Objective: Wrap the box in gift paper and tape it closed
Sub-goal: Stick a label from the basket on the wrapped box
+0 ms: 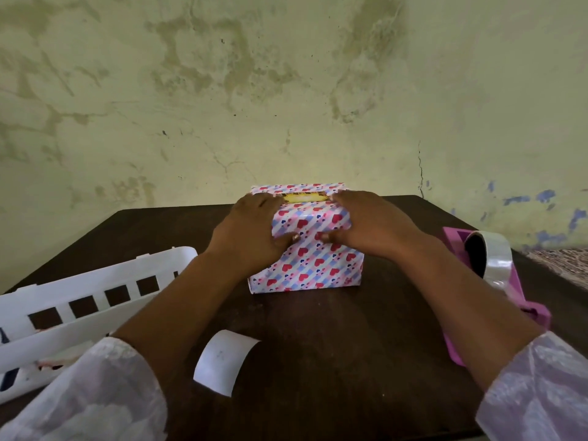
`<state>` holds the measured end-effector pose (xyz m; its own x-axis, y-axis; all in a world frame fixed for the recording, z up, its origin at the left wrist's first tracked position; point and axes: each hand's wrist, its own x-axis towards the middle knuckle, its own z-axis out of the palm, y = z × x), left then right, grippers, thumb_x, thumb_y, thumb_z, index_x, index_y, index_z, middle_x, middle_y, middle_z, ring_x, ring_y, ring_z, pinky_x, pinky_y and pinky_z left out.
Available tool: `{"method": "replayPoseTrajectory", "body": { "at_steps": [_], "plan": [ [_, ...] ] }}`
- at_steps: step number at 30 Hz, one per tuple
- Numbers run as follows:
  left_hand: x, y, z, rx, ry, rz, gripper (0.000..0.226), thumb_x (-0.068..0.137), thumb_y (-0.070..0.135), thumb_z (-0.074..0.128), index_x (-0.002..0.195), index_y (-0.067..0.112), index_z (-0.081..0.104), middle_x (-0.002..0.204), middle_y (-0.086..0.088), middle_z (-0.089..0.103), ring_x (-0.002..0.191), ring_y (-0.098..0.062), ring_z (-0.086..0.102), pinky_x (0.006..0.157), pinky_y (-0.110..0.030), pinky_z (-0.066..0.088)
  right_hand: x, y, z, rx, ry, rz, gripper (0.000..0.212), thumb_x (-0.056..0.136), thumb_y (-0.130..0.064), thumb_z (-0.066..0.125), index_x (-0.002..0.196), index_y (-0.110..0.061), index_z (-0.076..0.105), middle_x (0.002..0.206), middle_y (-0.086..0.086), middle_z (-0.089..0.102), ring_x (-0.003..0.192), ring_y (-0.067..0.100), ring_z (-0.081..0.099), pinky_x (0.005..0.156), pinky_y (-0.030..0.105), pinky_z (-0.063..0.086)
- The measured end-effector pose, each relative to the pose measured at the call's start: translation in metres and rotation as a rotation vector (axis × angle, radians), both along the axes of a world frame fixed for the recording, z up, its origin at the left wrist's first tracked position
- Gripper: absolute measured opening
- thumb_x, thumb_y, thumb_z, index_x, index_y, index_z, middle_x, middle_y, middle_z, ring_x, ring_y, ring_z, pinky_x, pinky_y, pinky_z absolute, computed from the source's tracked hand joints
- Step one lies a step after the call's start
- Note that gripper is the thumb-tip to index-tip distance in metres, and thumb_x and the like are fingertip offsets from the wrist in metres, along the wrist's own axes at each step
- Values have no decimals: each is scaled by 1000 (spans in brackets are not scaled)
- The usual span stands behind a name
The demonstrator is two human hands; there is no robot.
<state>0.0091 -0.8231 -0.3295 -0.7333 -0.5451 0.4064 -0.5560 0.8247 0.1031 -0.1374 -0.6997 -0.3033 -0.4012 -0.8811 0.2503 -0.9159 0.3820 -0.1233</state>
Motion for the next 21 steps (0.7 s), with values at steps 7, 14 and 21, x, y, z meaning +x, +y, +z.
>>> {"method": "replayPoseTrajectory", "body": {
  "at_steps": [7,14,21],
  "plan": [
    [-3,-1,21,57,-244,-12,104,66,74,52,148,25,14,156,3,19,140,-19,25,113,-37,24,-1,-4,-9,3,8,15,95,79,-56,63,150,-20,11,158,1,13,145,20,12,116,35,14],
    [1,-13,14,31,-313,4,107,62,80,22,148,26,-13,157,8,-10,145,-10,-1,113,-22,2,-5,-3,-13,-171,-50,28,75,79,-68,41,143,-31,30,149,-10,29,137,13,23,109,28,24],
    [-4,1,16,332,-104,75,88,68,79,-5,145,37,-19,153,7,-26,143,-29,-17,113,-37,2,-23,-19,-11,-416,-385,15,24,82,-50,51,95,-31,53,112,-8,49,104,11,50,83,24,43]
  ]
}}
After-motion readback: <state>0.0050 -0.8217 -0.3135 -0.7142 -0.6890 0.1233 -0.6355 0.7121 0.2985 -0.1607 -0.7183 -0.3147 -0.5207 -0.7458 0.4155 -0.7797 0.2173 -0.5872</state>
